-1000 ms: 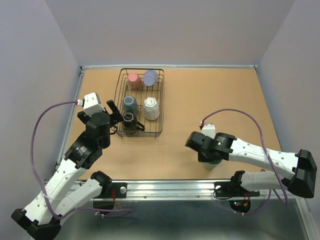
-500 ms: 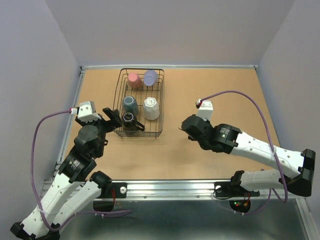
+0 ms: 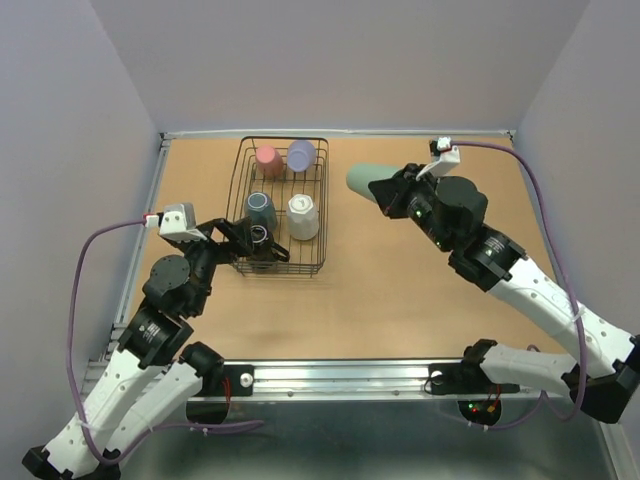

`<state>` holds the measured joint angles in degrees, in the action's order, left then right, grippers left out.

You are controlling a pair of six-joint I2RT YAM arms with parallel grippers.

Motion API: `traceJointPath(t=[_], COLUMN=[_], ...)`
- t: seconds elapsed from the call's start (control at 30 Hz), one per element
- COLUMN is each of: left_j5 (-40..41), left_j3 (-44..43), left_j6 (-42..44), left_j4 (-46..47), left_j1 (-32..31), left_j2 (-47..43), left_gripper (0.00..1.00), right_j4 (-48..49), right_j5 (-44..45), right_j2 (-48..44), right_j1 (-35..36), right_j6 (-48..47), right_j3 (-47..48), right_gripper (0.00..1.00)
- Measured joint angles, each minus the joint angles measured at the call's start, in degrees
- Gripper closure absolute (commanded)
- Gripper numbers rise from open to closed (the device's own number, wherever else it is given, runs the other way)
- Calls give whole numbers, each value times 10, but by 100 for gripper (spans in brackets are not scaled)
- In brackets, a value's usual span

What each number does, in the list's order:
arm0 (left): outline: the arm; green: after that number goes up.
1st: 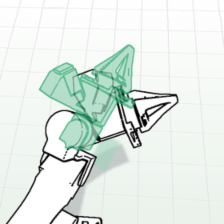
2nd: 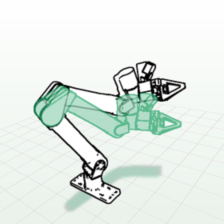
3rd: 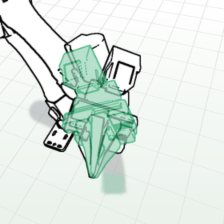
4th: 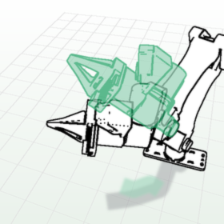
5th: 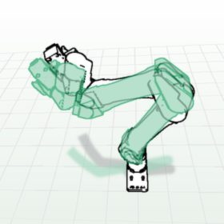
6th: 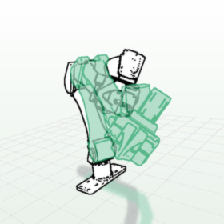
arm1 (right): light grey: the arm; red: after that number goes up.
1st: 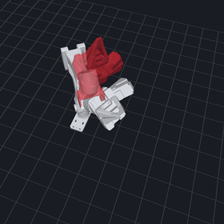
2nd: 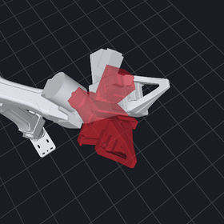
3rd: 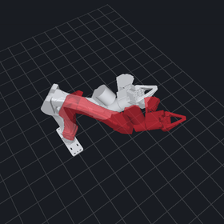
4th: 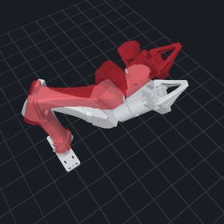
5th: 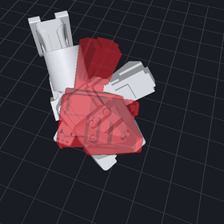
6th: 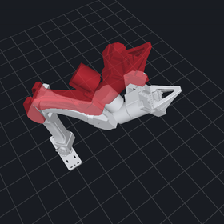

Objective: Load the cups into the dish rack

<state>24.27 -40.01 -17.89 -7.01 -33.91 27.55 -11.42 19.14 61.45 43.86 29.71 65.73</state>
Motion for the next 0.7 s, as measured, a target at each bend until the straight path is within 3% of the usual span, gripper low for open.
traceJointPath(t=[0.07,0.17,0.27,0.37,0.5,0.7], left_j5=[-33,-88,-160,-232,-333,-422], left_j3=[0,-3,-13,-6,47,112], left_j6=[-4,-19,-41,-64,-111,-189], left_j4=[17,52,98,161,292,476], left_j1=[0,0,0,4,18,28], left_j2=[-3,9,61,93,113,175], left_gripper=[1,1,1,1,2,2], right_j4=[49,203,394,600,720,773], right_j5=[-61,-205,-315,-393,-430,-461], right_j2=[2,5,28,108,217,235], right_j1=[-19,-88,-159,-223,-244,-243], right_j6=[11,93,215,371,542,647], right_j3=[-5,-68,-162,-254,-307,-326], right_gripper=[100,100,100,100,100,100])
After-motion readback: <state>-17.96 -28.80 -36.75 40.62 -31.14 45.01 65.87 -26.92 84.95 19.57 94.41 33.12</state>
